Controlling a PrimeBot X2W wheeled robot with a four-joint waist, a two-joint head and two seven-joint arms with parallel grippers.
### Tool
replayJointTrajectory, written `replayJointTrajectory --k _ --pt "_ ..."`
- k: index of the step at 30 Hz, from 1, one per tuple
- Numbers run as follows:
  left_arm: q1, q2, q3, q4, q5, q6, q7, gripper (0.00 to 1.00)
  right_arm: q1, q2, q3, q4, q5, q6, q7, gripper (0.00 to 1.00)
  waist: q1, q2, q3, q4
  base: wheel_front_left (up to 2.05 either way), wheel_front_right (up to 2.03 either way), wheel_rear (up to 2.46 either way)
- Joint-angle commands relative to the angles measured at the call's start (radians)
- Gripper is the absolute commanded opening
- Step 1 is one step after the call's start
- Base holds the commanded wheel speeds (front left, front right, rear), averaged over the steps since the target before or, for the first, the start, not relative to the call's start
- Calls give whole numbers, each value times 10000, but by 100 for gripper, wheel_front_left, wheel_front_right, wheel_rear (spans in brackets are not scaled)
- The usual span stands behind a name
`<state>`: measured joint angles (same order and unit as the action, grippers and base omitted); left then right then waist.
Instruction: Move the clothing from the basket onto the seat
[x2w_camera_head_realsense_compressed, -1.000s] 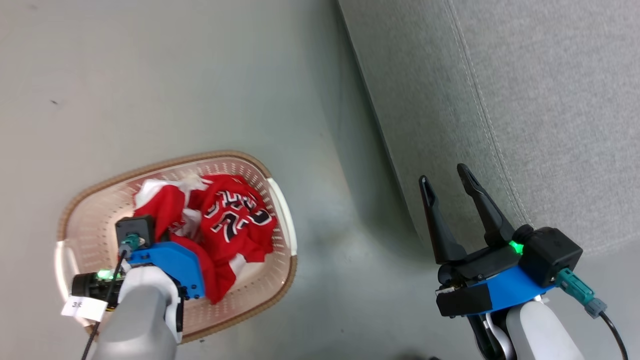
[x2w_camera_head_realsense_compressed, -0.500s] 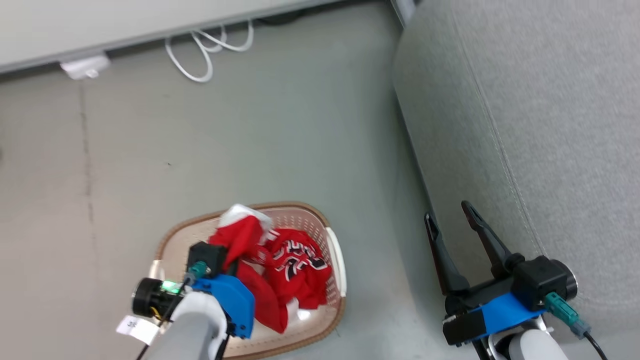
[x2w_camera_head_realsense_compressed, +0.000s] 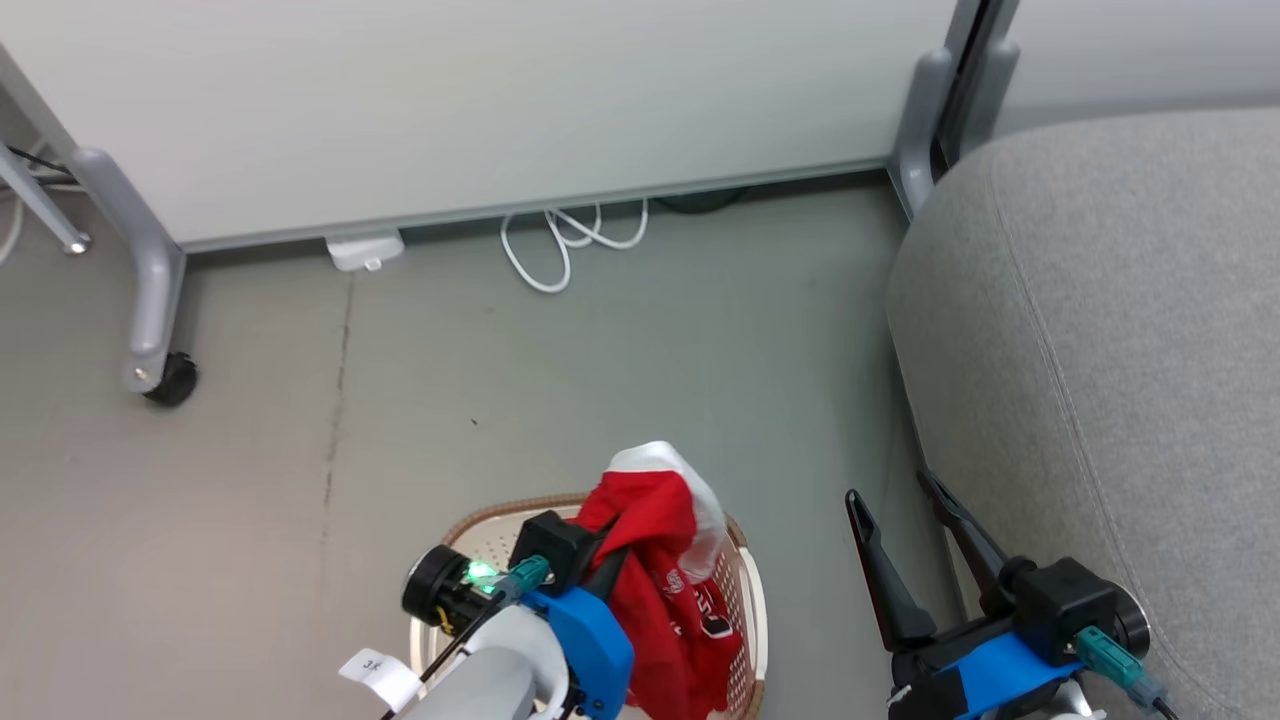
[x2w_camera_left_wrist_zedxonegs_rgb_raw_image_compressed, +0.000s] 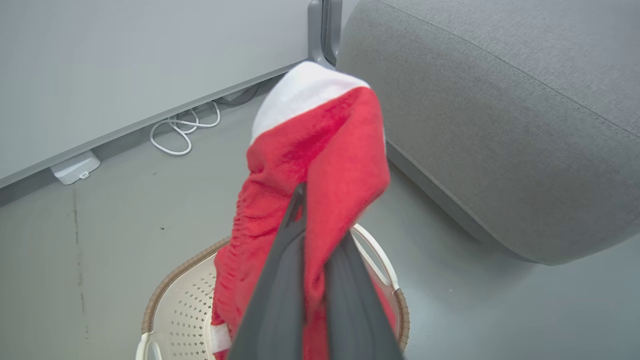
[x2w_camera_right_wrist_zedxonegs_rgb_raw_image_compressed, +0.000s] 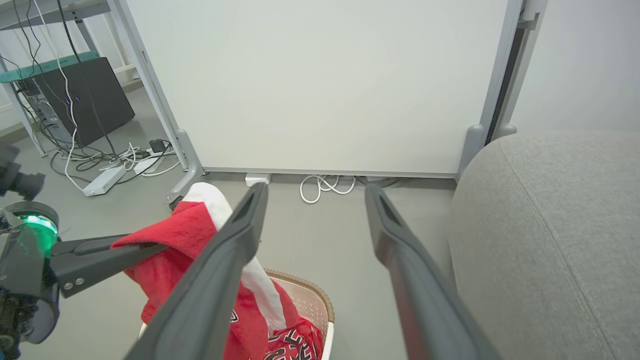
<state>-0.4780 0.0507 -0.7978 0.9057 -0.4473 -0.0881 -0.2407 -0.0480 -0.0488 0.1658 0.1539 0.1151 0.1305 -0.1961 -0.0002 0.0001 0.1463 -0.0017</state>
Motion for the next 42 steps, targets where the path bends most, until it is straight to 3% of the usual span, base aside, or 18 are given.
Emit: replayJointTrajectory --k 1,15,42 --pt "-175 -3 -250 -227 -271 79 -24 0 190 -28 -27 -51 24 5 58 100 2 -1 -422 232 0 0 0" --pt "-1448 -1 -2019 -1570 -2144 738 -98 0 929 -28 -201 -302 30 5 357 100 2 -1 -1290 288 0 0 0" --pt "-4136 0 -4549 -2952 -4997 1804 37 0 1228 -26 28 -674 -41 5 753 100 2 -1 -1492 560 0 0 0"
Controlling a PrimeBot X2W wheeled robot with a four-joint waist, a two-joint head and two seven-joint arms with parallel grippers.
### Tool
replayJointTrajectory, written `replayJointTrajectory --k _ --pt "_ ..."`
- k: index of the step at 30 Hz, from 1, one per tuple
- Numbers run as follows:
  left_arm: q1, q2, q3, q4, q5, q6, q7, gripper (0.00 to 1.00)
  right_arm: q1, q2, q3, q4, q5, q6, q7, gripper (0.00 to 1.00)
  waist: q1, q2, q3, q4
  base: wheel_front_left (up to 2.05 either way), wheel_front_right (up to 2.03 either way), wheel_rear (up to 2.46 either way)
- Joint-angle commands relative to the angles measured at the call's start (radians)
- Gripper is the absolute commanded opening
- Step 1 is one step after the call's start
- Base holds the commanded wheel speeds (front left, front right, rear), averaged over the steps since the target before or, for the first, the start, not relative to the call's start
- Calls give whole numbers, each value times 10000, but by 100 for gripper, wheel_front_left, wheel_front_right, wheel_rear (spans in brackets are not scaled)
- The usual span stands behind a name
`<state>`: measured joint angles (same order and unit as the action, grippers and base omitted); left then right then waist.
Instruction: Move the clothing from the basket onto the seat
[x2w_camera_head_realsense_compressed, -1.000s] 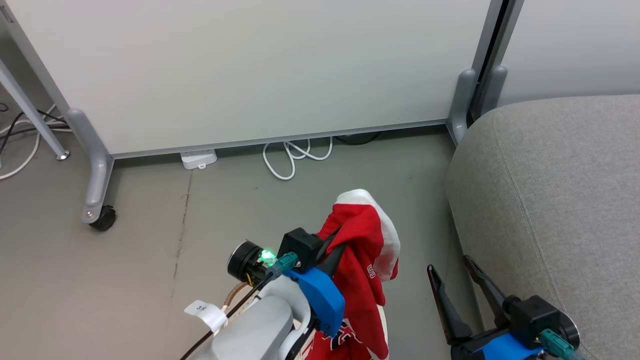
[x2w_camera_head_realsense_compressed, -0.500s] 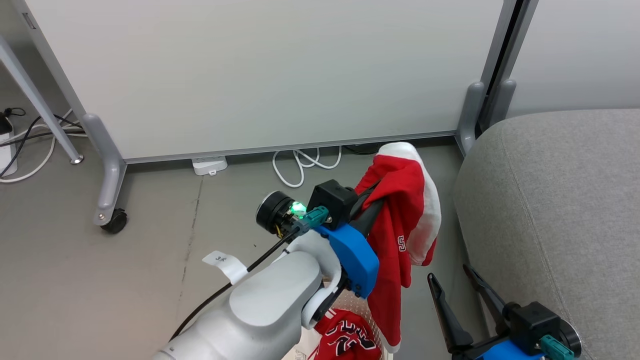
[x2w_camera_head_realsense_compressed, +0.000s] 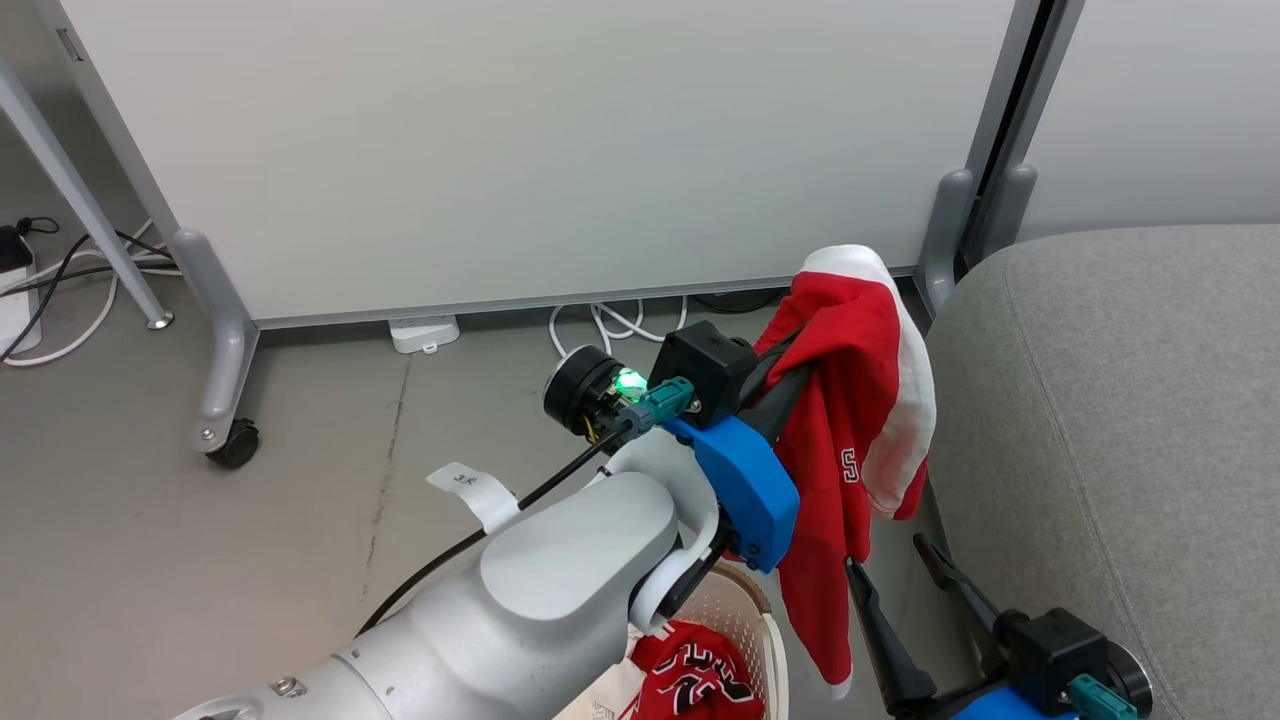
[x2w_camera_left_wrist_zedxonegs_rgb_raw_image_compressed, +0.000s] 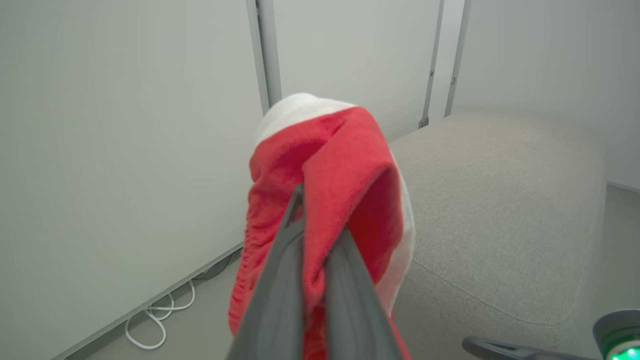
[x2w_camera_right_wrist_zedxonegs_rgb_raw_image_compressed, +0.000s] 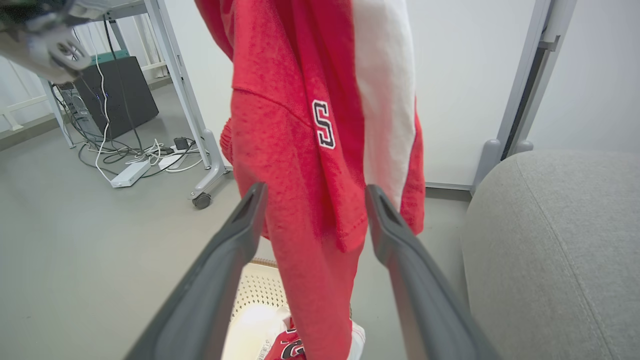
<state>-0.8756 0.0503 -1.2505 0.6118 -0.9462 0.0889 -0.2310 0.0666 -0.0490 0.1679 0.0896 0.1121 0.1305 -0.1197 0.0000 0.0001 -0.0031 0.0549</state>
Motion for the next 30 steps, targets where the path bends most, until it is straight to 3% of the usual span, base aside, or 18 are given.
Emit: replayJointTrajectory --k 1,13,30 --pt "-162 2 -60 -8 -76 59 -83 0 63 -24 26 -29 -3 5 -6 100 0 -1 6 -14 0 0 0" --pt "-235 2 -308 -18 -570 68 -136 0 -513 -26 659 329 -75 5 221 100 0 -1 84 -15 0 0 0" --pt "-334 3 -330 -287 -593 96 -45 0 -2916 -26 1117 2809 -193 5 238 100 0 -1 193 126 0 0 0"
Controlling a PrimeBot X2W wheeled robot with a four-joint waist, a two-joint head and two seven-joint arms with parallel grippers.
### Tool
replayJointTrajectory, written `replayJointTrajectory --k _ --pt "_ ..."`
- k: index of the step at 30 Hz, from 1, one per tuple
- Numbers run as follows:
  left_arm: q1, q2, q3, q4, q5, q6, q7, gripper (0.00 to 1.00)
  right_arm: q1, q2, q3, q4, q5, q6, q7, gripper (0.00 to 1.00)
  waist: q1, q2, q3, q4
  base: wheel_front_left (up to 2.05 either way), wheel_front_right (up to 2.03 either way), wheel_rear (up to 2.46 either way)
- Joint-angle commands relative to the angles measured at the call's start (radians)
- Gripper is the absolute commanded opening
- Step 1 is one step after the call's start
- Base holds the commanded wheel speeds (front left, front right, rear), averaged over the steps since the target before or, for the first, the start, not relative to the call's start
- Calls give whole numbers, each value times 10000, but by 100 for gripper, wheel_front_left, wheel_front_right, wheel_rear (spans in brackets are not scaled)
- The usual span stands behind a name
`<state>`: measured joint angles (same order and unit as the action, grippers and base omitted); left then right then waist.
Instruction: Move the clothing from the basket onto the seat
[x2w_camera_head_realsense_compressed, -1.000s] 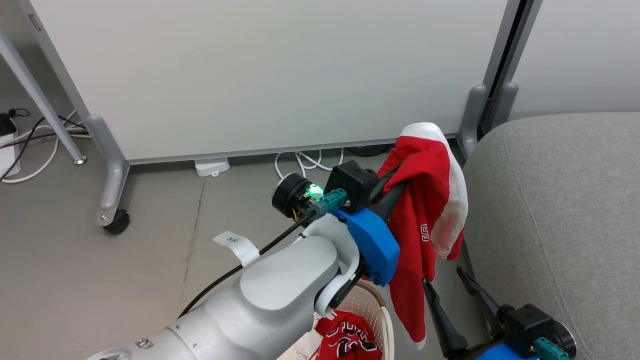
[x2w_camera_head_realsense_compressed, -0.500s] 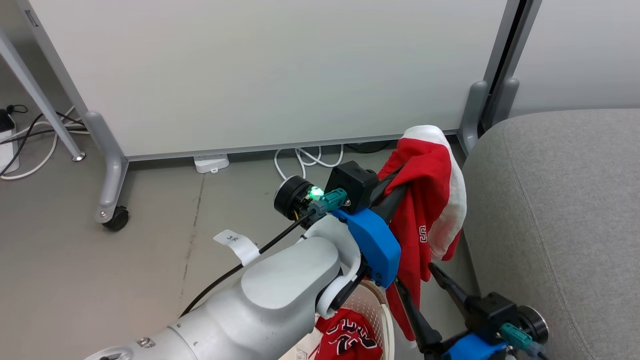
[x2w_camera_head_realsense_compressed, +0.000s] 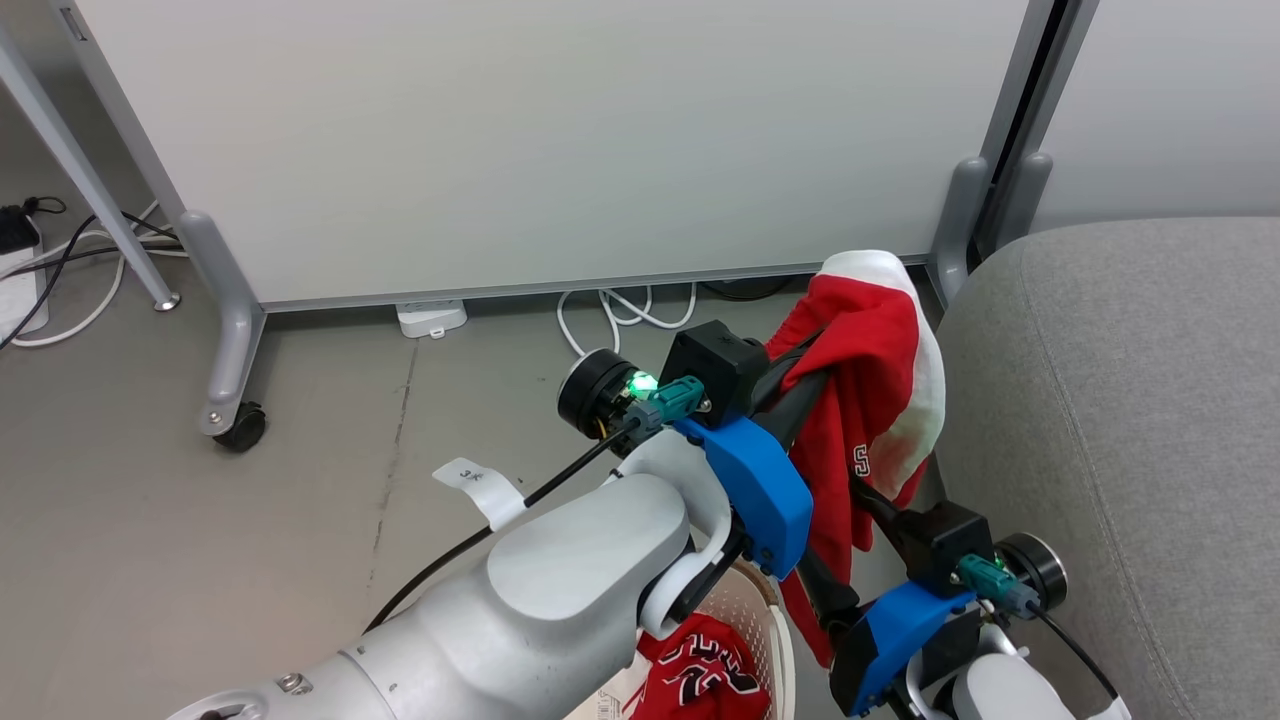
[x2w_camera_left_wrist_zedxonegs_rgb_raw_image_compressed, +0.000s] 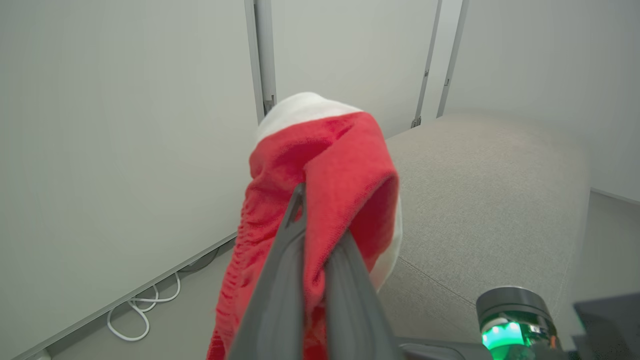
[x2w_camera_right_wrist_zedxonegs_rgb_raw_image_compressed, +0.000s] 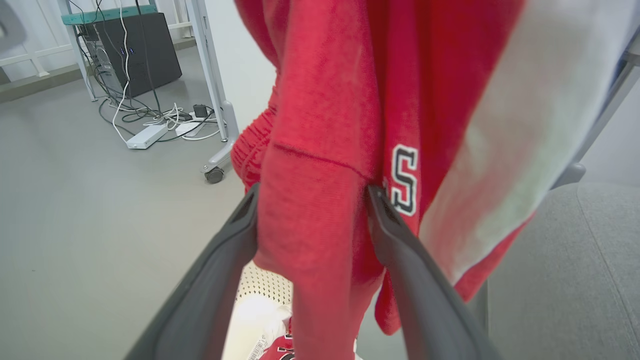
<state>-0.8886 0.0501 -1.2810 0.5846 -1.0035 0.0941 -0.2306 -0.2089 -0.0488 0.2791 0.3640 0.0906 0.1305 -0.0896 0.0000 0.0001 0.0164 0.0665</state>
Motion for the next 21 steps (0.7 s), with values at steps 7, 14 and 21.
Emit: replayJointTrajectory --k 7,14,21 --pt "-184 3 -27 -48 37 9 -40 0 -757 -28 172 886 187 5 -334 100 0 -1 -68 12 0 0 0" --pt "-86 3 -27 -22 126 -15 55 0 -1140 -28 373 1348 474 5 -569 0 0 -1 -152 -77 0 0 0" --pt "-77 3 -28 -1 215 -10 83 0 -1275 -28 460 1619 604 5 -735 0 0 -1 -184 -123 0 0 0"
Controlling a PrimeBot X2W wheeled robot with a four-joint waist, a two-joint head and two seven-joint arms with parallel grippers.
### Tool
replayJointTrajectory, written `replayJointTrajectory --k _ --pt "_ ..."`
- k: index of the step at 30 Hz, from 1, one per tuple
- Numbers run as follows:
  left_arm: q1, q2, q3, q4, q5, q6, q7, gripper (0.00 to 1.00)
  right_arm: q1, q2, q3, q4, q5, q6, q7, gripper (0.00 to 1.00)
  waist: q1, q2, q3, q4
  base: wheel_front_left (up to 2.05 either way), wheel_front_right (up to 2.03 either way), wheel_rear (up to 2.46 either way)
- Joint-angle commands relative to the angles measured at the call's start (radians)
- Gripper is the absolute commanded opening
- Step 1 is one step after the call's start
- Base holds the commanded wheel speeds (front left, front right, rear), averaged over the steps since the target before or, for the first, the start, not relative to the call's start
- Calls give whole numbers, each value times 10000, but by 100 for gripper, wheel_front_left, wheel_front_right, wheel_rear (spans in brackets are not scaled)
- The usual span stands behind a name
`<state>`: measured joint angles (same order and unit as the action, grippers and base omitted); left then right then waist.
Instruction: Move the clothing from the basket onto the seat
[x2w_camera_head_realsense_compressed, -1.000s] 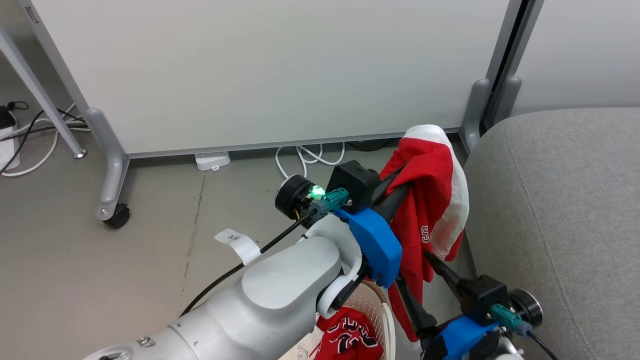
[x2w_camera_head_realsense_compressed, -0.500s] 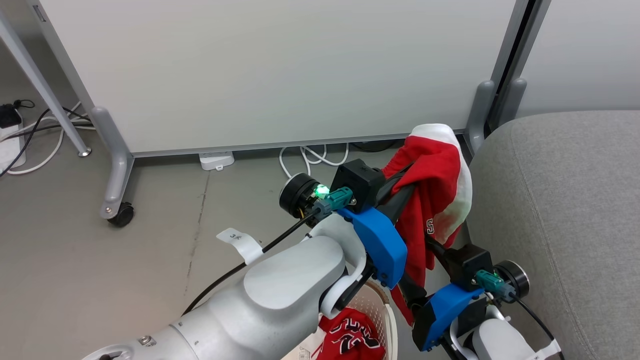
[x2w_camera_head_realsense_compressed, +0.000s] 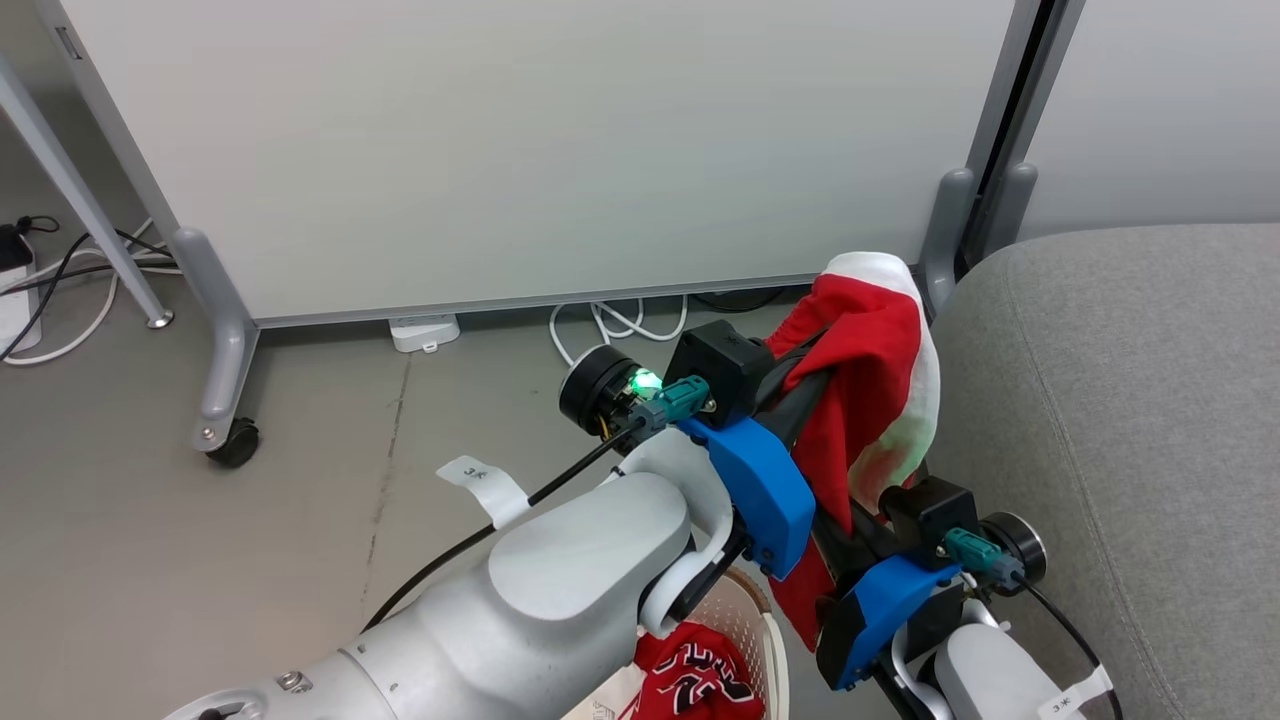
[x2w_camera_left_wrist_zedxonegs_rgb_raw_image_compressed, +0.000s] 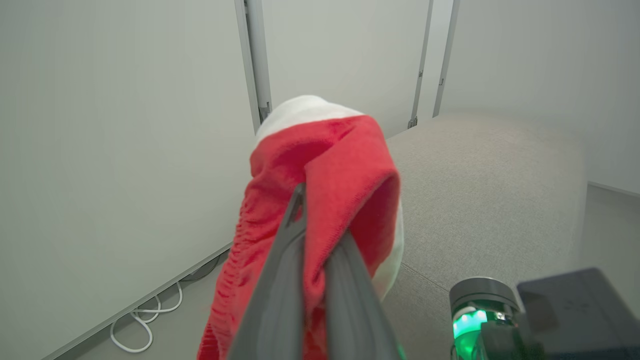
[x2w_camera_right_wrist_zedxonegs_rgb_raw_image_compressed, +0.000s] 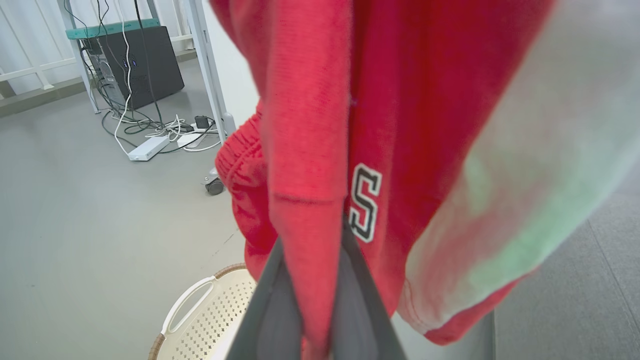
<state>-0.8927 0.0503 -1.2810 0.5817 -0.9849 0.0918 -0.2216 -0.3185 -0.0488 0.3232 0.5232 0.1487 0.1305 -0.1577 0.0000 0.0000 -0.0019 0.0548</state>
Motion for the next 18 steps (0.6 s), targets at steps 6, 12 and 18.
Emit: replayJointTrajectory --k 6,12,18 --pt "-3 1 -28 108 51 -4 45 0 -197 -28 81 145 90 5 -112 0 0 0 -6 -38 0 0 0" --pt "26 1 -28 126 60 -2 89 0 -206 -28 109 196 120 5 -114 0 0 0 -11 -67 0 0 0" --pt "67 1 -28 138 48 -42 175 49 -219 -28 89 180 86 5 -124 0 0 0 -7 -108 0 0 0"
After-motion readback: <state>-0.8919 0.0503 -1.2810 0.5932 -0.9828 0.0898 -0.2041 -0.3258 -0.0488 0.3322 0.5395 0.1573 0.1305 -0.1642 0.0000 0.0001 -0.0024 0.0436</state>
